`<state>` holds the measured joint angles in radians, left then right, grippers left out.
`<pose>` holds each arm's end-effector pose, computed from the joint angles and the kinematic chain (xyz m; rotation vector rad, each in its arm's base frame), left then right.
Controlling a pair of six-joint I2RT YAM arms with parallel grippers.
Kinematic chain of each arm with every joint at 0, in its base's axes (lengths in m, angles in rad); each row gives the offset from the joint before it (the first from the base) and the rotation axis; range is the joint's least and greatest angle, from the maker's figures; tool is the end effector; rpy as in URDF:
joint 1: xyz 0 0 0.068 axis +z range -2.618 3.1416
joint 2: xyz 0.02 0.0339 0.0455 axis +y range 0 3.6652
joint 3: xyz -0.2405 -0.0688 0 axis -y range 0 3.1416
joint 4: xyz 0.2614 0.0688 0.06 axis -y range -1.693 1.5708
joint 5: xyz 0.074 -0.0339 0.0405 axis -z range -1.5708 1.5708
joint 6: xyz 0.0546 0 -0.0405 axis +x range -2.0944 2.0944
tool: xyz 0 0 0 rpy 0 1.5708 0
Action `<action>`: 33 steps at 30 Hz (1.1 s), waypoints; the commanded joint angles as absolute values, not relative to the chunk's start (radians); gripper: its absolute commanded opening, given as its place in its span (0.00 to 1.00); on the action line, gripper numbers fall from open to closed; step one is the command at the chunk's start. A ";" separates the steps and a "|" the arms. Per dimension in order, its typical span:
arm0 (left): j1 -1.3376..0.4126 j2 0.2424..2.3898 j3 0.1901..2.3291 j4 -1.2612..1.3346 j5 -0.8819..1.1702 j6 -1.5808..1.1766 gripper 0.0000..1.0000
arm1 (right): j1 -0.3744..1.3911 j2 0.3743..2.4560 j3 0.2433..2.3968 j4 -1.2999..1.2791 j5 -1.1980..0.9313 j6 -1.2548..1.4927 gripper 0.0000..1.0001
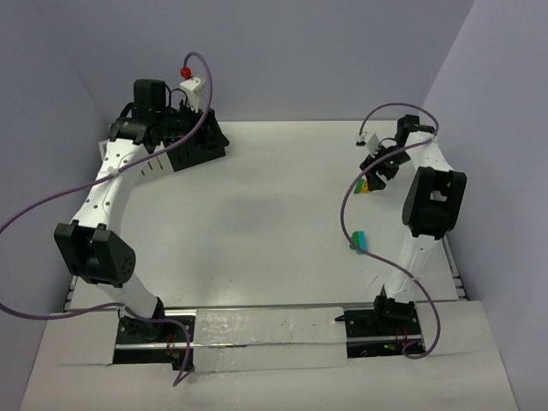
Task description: Sort the legos into containers by color
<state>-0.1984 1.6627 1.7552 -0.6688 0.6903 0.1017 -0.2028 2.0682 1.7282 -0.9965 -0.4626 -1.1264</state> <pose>0.3796 -0.1118 0.3736 0.7054 1.9766 -0.7938 0.4258 -0.0627 0.1747 -1.2510 2.3482 0.3000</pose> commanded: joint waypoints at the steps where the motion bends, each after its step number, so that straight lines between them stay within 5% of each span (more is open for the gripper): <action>1: -0.206 1.604 1.746 -0.655 0.707 0.113 0.77 | -0.194 2.122 1.796 -1.097 -0.524 -1.237 0.88; 17: -0.209 1.615 1.715 -0.637 0.696 0.097 0.77 | -0.164 2.164 1.741 -0.956 -0.517 -1.213 0.79; 33: -0.209 1.624 1.725 -0.645 0.689 0.096 0.77 | -0.147 2.197 1.747 -0.944 -0.476 -1.215 0.54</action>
<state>-0.2066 1.6511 1.7119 -0.6662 0.6867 0.0933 -0.1598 2.1814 1.7430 -0.9587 -0.4841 -1.2056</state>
